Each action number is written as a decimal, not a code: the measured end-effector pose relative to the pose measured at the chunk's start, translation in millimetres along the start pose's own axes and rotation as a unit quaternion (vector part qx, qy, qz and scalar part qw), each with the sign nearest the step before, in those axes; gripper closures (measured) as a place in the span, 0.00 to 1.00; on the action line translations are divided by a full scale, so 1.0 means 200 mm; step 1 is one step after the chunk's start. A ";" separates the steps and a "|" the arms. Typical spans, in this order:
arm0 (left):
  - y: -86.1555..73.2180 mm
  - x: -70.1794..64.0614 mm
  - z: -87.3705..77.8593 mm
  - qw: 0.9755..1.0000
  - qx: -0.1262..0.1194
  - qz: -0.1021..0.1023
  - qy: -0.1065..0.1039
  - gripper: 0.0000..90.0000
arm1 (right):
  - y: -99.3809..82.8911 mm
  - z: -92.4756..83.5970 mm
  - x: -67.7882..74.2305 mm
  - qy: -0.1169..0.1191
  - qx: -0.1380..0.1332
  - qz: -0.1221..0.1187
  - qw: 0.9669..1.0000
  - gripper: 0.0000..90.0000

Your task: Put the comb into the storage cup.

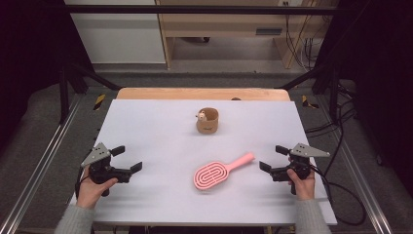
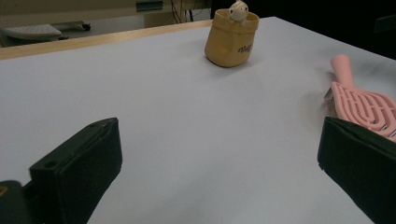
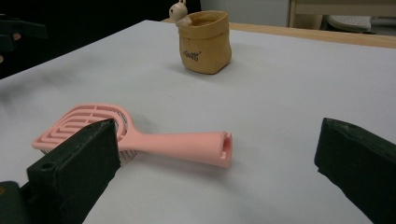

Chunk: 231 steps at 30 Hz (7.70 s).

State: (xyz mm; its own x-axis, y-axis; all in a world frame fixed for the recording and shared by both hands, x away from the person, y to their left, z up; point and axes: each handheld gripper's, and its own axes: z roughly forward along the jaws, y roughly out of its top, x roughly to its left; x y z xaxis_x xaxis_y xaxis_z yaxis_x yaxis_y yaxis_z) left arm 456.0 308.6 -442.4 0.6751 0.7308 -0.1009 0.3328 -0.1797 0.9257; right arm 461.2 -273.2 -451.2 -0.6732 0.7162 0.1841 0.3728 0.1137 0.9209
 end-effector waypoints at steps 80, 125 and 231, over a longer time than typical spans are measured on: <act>-0.01 0.00 0.01 1.000 0.005 -0.001 0.003 0.00 | 0.14 0.31 0.18 -0.014 0.104 -0.036 0.994 0.66; -0.01 0.00 0.02 1.000 0.006 0.001 0.004 0.00 | 0.12 0.45 0.16 -0.042 0.210 -0.062 0.975 1.00; -0.01 0.00 0.01 1.000 0.003 0.000 0.009 0.00 | 0.07 0.21 0.27 -0.031 0.172 -0.072 0.982 0.55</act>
State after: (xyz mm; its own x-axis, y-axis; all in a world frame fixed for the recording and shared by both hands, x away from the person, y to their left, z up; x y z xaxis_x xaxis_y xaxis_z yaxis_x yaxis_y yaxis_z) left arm 456.6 307.5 -444.7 0.6640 0.7418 -0.0941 0.3361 -0.1836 0.9238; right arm 456.9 -204.5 -443.5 -0.6985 0.7149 0.0304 0.4776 0.4342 0.7638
